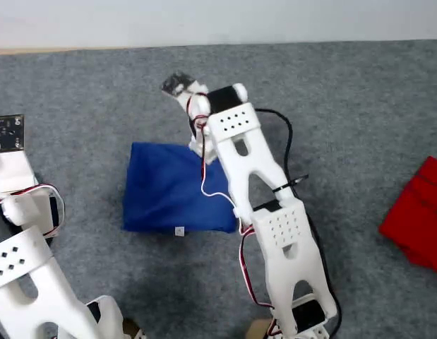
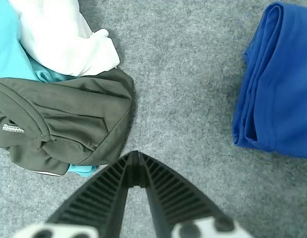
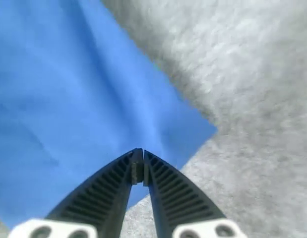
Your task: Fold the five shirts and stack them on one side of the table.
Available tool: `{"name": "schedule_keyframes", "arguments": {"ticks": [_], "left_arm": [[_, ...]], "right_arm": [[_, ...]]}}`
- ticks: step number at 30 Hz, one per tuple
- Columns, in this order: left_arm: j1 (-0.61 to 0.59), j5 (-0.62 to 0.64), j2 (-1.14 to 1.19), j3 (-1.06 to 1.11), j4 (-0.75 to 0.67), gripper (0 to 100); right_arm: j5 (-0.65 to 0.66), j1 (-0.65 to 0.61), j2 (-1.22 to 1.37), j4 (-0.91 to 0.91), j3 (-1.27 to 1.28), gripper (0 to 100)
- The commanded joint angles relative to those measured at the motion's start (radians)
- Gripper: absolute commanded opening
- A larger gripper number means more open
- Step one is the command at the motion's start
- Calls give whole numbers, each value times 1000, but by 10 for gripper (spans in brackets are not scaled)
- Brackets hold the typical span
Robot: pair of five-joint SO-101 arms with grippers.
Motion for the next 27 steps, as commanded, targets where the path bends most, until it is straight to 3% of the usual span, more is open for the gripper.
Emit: {"name": "schedule_keyframes", "arguments": {"ticks": [1,14,27], "left_arm": [[3,3,-20,-4,-18,2],[3,3,-21,-4,-18,2],[3,3,-18,-4,-18,2]], "right_arm": [[3,-13,-153,45,-34,9],[0,-12,-542,18,678,9],[-78,-15,-544,-295,1105,9]]}}
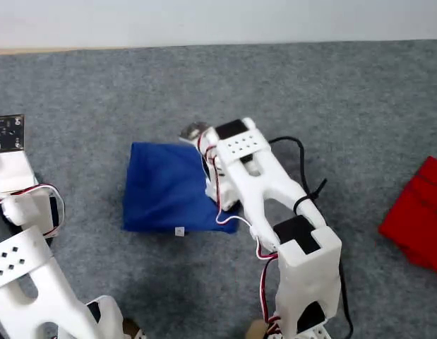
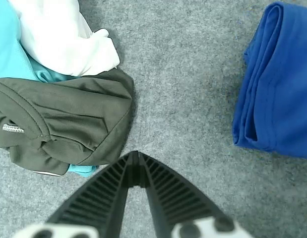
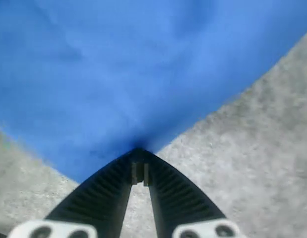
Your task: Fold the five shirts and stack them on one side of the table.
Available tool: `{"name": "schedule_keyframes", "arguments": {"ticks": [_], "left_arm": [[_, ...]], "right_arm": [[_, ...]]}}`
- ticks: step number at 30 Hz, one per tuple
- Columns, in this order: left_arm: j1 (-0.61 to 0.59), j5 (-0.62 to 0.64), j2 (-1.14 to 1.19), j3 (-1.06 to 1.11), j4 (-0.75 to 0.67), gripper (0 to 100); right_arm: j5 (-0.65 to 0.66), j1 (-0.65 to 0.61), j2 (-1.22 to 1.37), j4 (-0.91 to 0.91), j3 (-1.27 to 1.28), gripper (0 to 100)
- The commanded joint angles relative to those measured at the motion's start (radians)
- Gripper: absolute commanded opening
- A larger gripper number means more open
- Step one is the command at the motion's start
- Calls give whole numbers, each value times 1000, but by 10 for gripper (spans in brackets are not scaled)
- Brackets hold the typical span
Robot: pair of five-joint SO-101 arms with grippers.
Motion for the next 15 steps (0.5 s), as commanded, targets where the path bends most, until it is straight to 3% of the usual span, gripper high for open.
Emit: {"name": "schedule_keyframes", "arguments": {"ticks": [1,8,15], "left_arm": [[3,3,-17,-4,-18,2],[3,3,-17,-4,-18,2],[3,3,-21,-4,-18,2]], "right_arm": [[-12,-4,-67,-65,81,9],[-8,1,-85,-99,153,9],[-14,-7,-222,41,5,9]]}}
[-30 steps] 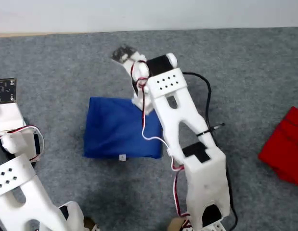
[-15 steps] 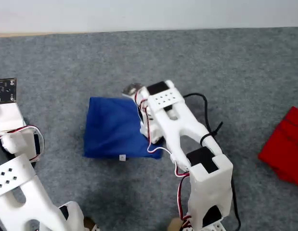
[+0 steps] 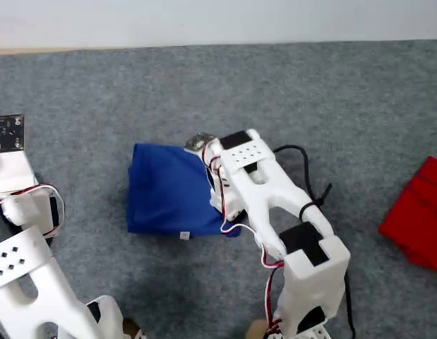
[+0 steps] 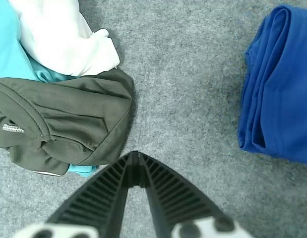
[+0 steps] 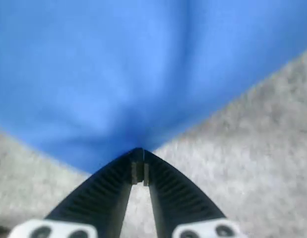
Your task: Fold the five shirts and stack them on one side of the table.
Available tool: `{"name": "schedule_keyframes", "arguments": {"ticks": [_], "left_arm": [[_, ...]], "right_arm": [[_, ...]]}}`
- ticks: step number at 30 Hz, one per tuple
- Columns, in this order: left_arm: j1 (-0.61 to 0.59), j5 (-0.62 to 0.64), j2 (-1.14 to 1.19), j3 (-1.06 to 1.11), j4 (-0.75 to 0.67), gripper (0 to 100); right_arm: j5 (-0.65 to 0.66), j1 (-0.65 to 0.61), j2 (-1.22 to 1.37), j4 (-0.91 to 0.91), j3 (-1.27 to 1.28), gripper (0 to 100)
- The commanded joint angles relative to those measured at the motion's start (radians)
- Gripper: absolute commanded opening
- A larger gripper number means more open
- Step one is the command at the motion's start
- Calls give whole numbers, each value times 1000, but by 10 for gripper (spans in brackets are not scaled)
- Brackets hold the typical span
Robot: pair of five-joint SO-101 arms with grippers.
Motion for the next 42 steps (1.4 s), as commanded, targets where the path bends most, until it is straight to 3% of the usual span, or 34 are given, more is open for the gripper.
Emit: {"name": "schedule_keyframes", "arguments": {"ticks": [1,7,18,21,28,35,42], "left_arm": [[3,3,-23,-4,-17,2],[3,3,-23,-4,-17,2],[3,3,-23,-4,-17,2],[3,3,-23,-4,-17,2],[3,3,-23,-4,-18,2],[3,3,-21,-4,-18,2],[3,3,-17,-4,-18,2]], "right_arm": [[-9,-8,-133,87,-137,9],[-38,-30,-229,260,-222,9],[-489,-27,-397,292,-112,9],[-551,-18,-386,242,-44,9],[-569,54,-340,-76,114,14],[-575,62,-251,-225,129,273],[-574,58,-127,-321,127,254]]}}
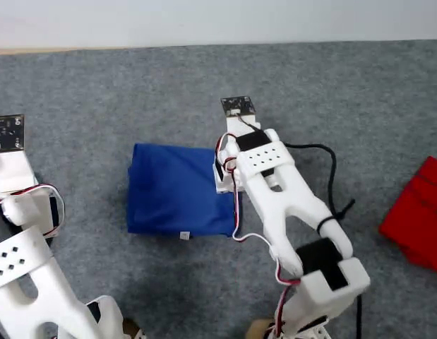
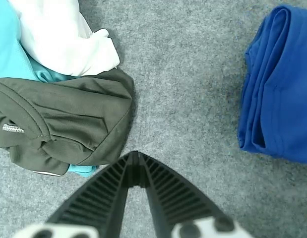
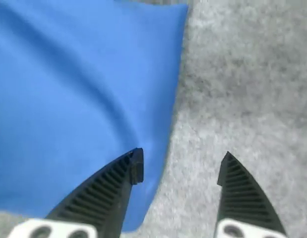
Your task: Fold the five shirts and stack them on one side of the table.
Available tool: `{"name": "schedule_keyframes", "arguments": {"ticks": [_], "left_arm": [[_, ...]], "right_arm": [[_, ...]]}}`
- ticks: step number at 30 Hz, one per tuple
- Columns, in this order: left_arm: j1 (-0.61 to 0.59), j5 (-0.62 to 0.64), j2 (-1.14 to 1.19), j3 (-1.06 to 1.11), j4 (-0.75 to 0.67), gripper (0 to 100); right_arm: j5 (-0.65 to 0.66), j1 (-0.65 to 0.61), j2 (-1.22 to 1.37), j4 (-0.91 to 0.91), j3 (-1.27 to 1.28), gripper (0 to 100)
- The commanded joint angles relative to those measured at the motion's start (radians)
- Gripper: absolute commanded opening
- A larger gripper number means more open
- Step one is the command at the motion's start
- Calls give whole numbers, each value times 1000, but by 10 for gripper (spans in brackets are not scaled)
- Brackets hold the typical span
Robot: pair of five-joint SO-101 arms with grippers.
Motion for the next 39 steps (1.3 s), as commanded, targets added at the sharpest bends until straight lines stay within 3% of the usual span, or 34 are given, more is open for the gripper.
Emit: {"name": "schedule_keyframes", "arguments": {"ticks": [1,14,27,39], "left_arm": [[3,3,-17,-4,-18,2],[5,3,-17,-4,-18,2],[5,3,-23,58,-74,2],[5,3,-25,58,-74,2]], "right_arm": [[-9,10,31,-47,-14,254],[-11,-42,174,-97,-126,254],[-46,-58,114,162,-310,254],[-80,-153,131,61,-282,254]]}}
